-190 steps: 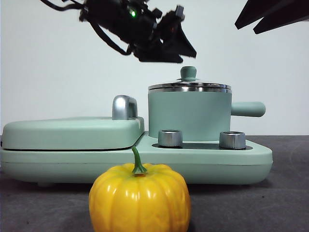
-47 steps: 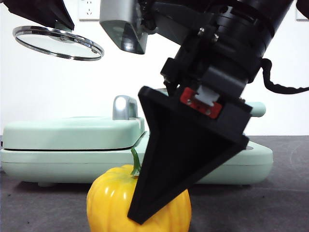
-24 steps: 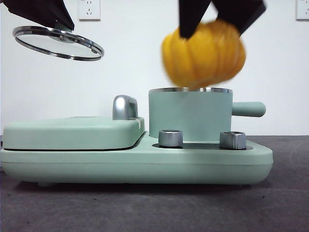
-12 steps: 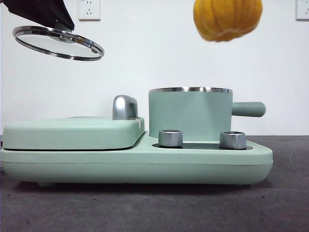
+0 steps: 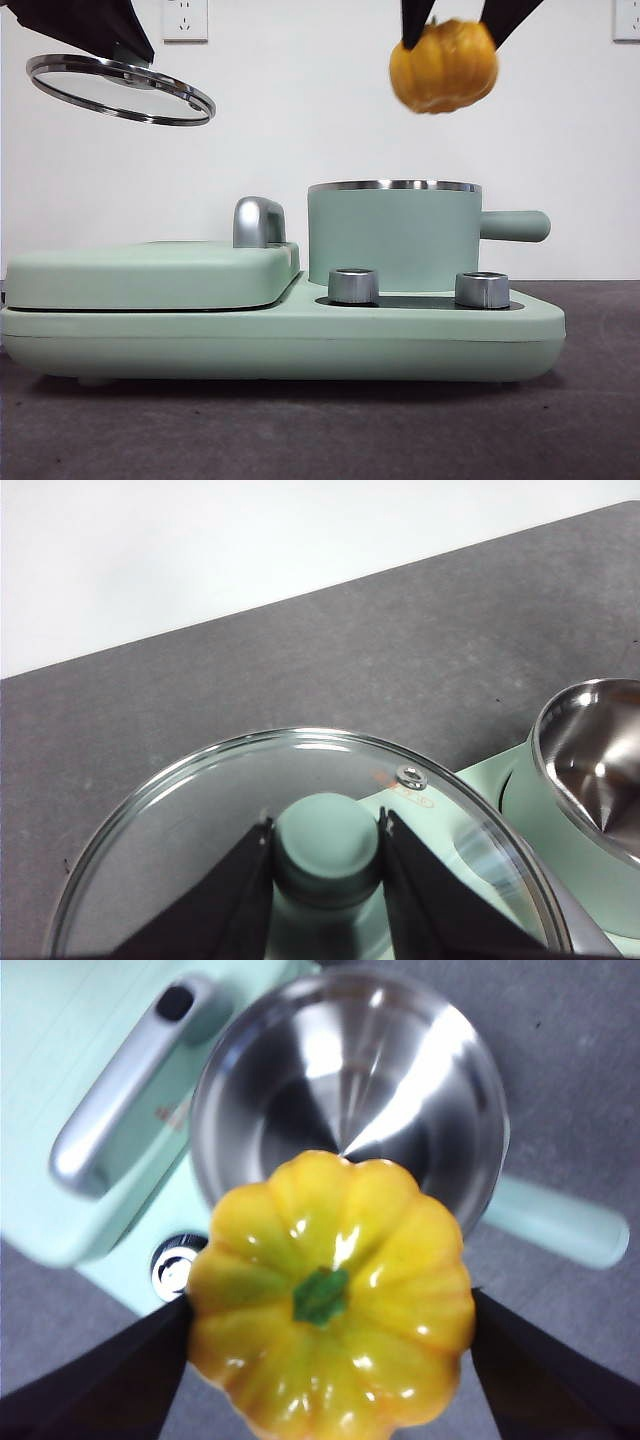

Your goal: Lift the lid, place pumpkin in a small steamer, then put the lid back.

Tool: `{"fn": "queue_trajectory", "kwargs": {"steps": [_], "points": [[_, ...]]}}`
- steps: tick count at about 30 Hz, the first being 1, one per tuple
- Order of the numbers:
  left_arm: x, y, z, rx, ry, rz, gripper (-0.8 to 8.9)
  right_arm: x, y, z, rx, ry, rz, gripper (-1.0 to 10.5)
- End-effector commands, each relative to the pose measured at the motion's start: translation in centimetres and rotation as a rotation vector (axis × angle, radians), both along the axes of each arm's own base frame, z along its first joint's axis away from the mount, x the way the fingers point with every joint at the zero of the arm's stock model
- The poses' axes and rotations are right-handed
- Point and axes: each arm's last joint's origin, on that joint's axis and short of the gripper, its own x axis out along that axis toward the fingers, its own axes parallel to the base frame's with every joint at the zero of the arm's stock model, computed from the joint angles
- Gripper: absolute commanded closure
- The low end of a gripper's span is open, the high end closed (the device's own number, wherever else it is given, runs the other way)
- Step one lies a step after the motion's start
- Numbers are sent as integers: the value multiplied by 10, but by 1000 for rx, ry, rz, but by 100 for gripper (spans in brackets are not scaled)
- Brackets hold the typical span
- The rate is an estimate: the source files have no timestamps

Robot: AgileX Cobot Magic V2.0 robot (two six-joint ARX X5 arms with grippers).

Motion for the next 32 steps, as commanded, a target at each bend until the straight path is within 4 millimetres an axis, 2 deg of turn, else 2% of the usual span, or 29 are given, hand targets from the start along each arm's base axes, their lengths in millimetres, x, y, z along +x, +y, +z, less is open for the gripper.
{"fn": "queue_trajectory", "kwargs": {"steps": [1, 6, 11, 24, 32], "points": [[-1, -1, 10, -8, -51, -10, 803, 16, 9, -6, -25, 31, 18, 588], [-1, -1, 10, -8, -51, -10, 804, 39, 23, -18, -40, 57, 34, 588], [-1, -1, 10, -8, -51, -10, 804, 57, 33, -40, -69, 100, 37, 588], [-1, -1, 10, -8, -51, -10, 804, 91, 53, -98, -133, 193, 44, 588], [-1, -1, 10, -8, -50, -10, 804, 104, 60, -125, -148, 222, 42, 588]]}}
